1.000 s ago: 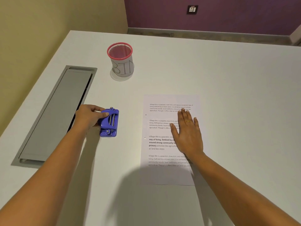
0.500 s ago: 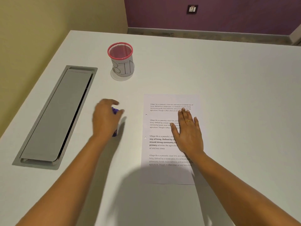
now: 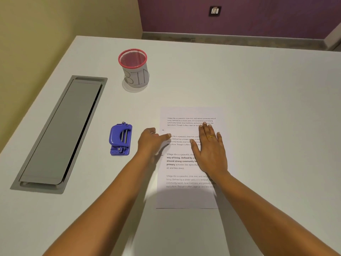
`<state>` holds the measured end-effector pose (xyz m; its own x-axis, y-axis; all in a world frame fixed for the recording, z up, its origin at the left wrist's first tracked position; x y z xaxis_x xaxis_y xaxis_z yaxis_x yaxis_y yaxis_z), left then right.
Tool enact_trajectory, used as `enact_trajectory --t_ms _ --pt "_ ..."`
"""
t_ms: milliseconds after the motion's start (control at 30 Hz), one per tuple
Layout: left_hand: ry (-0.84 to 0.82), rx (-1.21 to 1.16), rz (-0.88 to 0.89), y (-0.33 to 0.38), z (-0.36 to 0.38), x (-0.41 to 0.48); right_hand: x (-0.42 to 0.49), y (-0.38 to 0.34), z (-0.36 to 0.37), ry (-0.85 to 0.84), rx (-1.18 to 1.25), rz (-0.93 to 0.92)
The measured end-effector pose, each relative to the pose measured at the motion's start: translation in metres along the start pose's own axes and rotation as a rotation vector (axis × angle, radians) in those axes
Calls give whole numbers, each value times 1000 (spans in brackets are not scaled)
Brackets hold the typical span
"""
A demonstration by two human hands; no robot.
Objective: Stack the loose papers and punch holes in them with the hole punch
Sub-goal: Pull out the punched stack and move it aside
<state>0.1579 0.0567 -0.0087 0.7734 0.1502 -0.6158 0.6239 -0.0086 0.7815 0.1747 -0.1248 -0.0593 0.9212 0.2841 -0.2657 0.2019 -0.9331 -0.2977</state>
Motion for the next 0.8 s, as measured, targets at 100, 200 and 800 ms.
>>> enact_trajectory --t_ms 100,200,800 --pt "-30 -111 -16 3 -3 -1 0 1 1 2 4 -4" --pt "-55 -92 -5 -1 -3 -3 1 1 1 8 10 -5" --pt "-8 124 187 -3 1 -35 -16 13 -30 33 516 59"
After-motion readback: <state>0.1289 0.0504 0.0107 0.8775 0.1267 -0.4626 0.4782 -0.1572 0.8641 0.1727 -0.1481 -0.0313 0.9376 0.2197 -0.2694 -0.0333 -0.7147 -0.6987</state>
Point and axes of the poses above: each hand's wrist, its own x-axis towards the middle knuckle, its own z-axis out of the palm, y = z × x, the point moved 2 cm from there along x, towards the middle knuckle, and after that the axes turned 15 degrees about -y, right-handed, at the moved point
